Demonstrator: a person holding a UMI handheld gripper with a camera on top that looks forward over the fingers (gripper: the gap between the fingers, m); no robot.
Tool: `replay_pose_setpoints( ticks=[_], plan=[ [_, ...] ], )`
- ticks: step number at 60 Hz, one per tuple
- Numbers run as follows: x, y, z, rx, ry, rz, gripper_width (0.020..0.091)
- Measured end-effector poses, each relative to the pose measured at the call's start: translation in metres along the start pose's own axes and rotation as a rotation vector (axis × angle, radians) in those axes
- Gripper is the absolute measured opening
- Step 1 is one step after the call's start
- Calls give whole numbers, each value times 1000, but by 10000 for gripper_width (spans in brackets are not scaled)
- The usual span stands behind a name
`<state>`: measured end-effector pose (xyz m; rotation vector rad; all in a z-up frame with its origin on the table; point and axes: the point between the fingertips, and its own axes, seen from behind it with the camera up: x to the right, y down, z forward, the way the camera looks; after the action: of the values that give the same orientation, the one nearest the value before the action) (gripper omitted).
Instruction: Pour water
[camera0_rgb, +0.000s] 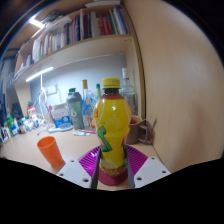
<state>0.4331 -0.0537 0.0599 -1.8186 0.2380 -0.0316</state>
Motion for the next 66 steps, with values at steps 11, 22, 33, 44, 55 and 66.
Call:
replay_pose_setpoints(
  ticks=[11, 22, 33, 44, 55, 66],
  plan=[
    [0, 21, 1, -40, 12, -100, 428],
    [2, 19, 1, -38, 2, -81, 465],
    [11, 29, -11, -101, 49, -135, 753],
    [13, 36, -44, -117, 87, -151, 846],
    [-2, 32, -100, -94, 89, -142, 846],
    [-31, 19, -168, -38, 101, -136, 849]
  ],
)
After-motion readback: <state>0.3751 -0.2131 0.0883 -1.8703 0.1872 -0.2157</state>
